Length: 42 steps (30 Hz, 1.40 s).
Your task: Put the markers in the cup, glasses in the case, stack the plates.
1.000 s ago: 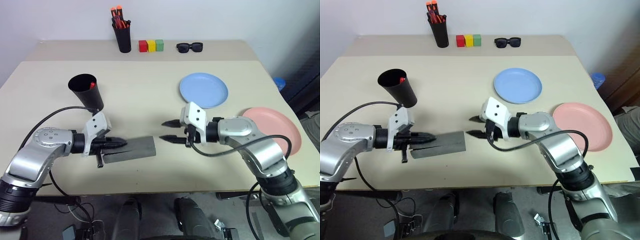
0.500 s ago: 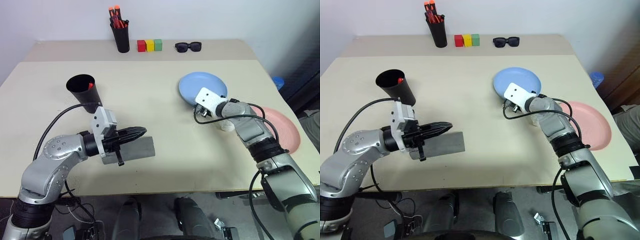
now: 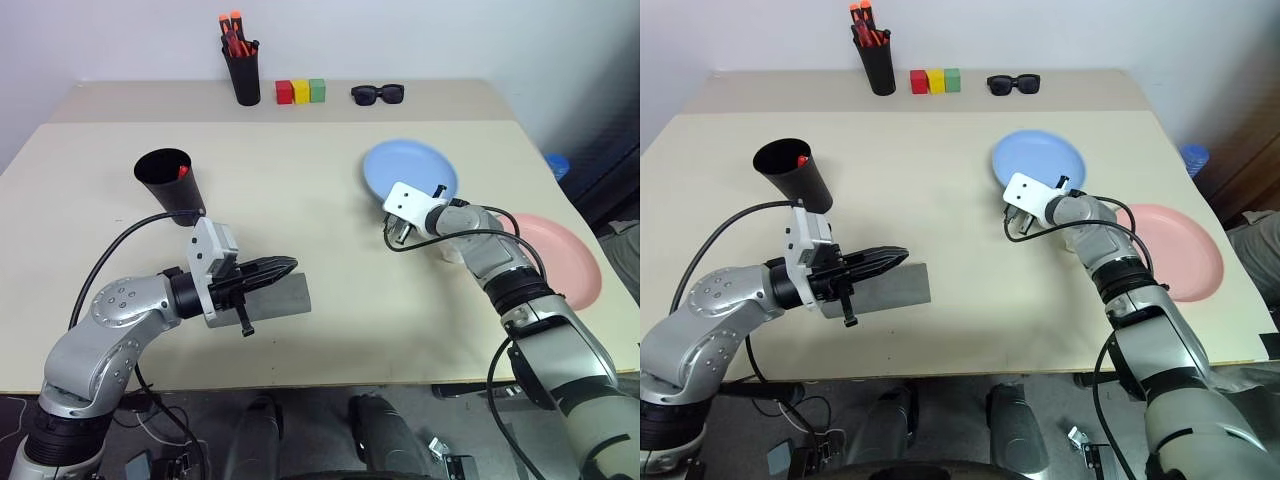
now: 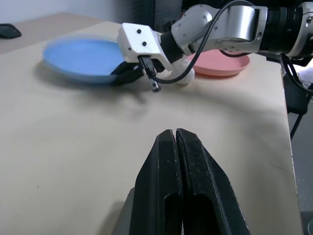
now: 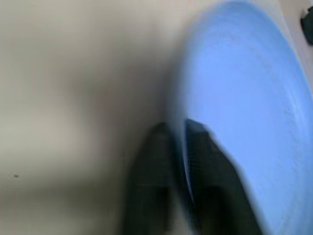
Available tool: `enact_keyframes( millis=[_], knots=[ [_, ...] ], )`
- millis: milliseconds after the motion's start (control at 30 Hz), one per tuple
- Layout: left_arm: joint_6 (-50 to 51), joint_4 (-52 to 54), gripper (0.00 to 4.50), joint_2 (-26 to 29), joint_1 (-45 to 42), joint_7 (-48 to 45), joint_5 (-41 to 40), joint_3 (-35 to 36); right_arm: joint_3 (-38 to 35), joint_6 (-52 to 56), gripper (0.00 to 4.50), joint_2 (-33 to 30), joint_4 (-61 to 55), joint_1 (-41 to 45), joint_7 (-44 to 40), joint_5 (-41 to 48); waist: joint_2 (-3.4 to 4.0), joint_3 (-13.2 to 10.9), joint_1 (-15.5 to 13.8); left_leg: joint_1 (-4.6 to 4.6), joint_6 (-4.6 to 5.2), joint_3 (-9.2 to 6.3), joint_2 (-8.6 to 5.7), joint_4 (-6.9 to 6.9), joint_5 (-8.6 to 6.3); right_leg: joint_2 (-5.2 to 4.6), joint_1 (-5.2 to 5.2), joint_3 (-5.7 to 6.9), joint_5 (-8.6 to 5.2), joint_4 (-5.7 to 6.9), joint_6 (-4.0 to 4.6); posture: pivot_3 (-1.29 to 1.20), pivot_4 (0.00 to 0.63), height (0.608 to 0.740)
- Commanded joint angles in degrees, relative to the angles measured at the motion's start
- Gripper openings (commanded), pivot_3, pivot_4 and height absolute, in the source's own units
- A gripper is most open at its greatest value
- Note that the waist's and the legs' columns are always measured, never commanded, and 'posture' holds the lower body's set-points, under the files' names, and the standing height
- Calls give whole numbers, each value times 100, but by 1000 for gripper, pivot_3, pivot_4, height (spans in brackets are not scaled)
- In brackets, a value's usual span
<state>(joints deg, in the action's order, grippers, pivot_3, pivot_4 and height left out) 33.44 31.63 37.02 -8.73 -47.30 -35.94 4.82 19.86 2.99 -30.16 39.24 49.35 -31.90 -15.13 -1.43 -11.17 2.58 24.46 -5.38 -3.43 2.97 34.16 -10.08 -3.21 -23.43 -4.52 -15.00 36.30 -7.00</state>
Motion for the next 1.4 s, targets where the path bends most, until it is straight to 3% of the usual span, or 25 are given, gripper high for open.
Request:
enact_keyframes(
  millis=[33, 300, 500, 700, 833, 1000, 1100, 1200, 1400],
  knots=[
    [-55, 37, 0, -38, -79, -38, -203, 65, -290, -26, 71, -78, -490, -68, 60, 27, 0, 0, -4, 0, 0, 0, 0, 0, 0, 0, 0, 0, 0, 0, 0, 0, 150, 740],
    [-314, -620, 0, -115, -650, -218, -95, 3, -1490, 1168, 71, -1046, -3215, -942, -980, 967, 15, -9, -71, 4, 0, -2, -2, 1, 0, 0, 1, 1, -2, 0, -4, 0, 150, 740],
    [-563, -1048, 0, -403, -1132, -623, 60, -606, -3463, 1921, 71, -2712, -5081, -3161, -2341, 2043, 19, -7, -222, 3, 9, -2, -6, 1, -6, -5, 16, 3, -13, -14, -13, 0, 150, 740],
    [-720, -1408, 0, -923, -1497, -797, 207, -1098, -5083, 2443, 71, -2997, -5919, -5270, -2755, 2118, 35, 3, -118, -13, 14, 3, -6, 23, -9, -4, 25, -4, -8, -6, -9, 0, 150, 740],
    [-766, -1497, 0, -1041, -1604, -943, 251, -1266, -5214, 2369, 71, -2951, -6069, -6106, -2723, 1895, 41, 6, -67, -14, 14, 3, -6, 33, -9, -3, 27, -6, -8, 0, -7, 0, 150, 740],
    [-695, -1417, 0, -1002, -1556, -1114, 200, -1318, -4883, 2411, 71, -2975, -5734, -6159, -2511, 1818, 41, 6, -19, -1, 24, 4, -8, 62, -17, -5, 32, -7, -8, -1, -7, 0, 150, 740],
    [-716, -1341, 0, -953, -1475, -1082, 280, -1298, -4779, 2376, 1027, -3004, -5663, -6137, -2542, 1872, 41, 6, -21, -2, 25, 3, -8, 68, -18, -5, 35, -6, -8, -1, -7, 0, 150, 740],
    [-648, -1262, 0, -873, -1377, -933, 366, -1248, -4768, 2404, 2469, -3027, -5729, -5962, -2606, 2059, 41, 6, -22, -1, 26, 3, -8, 69, -19, -6, 37, -7, -8, -1, -7, 0, 150, 740],
    [-647, -1349, 0, -684, -1186, -606, 616, -1141, -4423, 2613, 2469, -2768, -5810, -5106, -2429, 2580, 40, 5, -5, -3, 27, 2, -8, 71, -20, -5, 40, -6, -8, -1, -7, 0, 150, 740]
  ],
)
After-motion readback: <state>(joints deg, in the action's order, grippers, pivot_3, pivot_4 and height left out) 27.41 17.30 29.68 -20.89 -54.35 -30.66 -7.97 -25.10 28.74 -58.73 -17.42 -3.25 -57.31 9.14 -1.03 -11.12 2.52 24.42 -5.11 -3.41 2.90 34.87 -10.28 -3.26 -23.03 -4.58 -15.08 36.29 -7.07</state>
